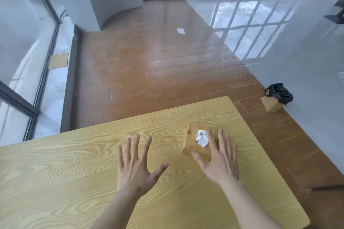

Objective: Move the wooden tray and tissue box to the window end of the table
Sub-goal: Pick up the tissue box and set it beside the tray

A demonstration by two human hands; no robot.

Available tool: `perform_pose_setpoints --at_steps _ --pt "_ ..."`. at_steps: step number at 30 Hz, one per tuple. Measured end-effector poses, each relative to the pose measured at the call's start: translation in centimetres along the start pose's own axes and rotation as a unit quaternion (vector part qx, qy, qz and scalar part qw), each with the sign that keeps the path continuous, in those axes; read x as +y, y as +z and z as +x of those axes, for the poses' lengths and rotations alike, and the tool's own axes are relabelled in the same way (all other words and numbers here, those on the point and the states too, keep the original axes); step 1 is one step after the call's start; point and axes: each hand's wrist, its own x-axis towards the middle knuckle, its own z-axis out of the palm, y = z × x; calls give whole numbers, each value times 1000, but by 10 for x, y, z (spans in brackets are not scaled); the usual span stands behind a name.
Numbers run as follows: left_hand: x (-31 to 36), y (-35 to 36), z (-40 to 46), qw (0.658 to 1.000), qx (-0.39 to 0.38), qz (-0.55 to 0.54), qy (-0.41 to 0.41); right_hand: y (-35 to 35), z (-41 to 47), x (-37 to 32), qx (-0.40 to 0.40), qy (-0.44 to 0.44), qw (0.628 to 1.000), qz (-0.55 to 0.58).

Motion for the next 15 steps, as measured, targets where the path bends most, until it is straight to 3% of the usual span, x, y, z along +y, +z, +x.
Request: perform_pose_setpoints --at_steps 4,10,15 --pt "42 28 15 999 -21 -25 -27 -1 29 33 -24 23 998 50" --pt "92 56 36 981 -66 -124 -135 1 76 50 -59 69 977 191" --pt "124 79 47 914 -145 -285 -250 4 113 51 -57 77 960 263"
